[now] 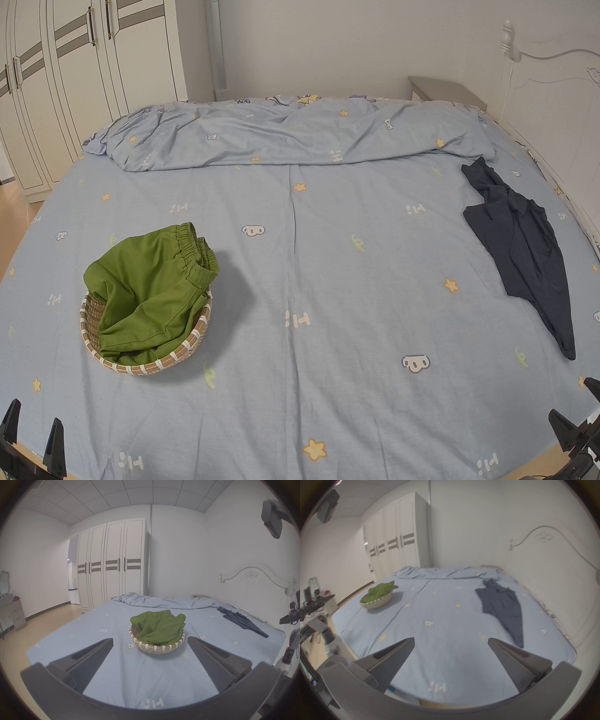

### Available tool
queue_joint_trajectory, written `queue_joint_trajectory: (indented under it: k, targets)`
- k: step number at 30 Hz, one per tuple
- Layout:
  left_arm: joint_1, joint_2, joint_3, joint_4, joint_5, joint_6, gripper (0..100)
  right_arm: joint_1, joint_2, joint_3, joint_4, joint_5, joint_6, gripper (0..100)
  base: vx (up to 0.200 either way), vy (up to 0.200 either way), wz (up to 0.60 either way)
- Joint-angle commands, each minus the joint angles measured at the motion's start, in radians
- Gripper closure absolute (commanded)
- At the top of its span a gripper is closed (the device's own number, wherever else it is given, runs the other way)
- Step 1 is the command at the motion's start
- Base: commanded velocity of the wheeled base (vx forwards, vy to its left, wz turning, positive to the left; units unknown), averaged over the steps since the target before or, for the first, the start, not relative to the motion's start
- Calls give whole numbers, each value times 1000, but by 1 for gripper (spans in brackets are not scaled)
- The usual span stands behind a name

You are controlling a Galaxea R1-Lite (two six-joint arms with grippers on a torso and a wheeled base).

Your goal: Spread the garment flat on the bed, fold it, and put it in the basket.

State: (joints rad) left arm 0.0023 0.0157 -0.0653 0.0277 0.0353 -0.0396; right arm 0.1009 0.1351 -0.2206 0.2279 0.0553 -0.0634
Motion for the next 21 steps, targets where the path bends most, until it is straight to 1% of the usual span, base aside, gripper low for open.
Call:
queue_joint_trajectory:
  k: [1,2,3,5,9,14,15,16,17,18,19,20,21]
  targets:
    - [-2,-16,64,-34,-20,33,0,-102,-135,198,-223,-20,-56,0,0,0,0]
    - [-2,-16,64,-34,-28,41,0,-101,-132,221,-295,-28,-52,0,0,0,0]
    - [-2,-16,64,-34,-29,44,0,-101,-132,221,-305,-31,-47,0,0,0,0]
    - [-4,-16,64,-34,-31,55,0,-101,-132,221,-309,-49,19,0,0,0,0]
    - [-2,-16,64,-34,-31,43,0,-101,-132,221,-277,-46,59,0,0,0,0]
    - [-2,-16,64,-34,-28,23,0,-101,-132,221,-280,-46,59,0,0,0,0]
    - [-2,-16,64,-34,-28,23,0,-101,-132,221,-277,-40,48,0,0,0,0]
    - [-2,-16,64,-34,-29,27,0,-101,-131,221,-266,3,-7,0,0,0,0]
    - [-2,-16,64,-34,-29,29,0,-101,-131,219,-263,28,-36,0,0,0,0]
    - [-2,-16,64,-34,-29,32,0,-101,-131,215,-246,69,-78,0,0,0,0]
    - [-2,-16,64,-34,-29,32,0,-101,-131,215,-246,69,-78,0,0,0,0]
    - [-2,-16,64,-34,-29,33,0,-101,-127,207,-219,92,-88,0,0,0,0]
    - [-2,-16,64,-34,-29,33,0,-101,-127,207,-219,92,-88,0,0,0,0]
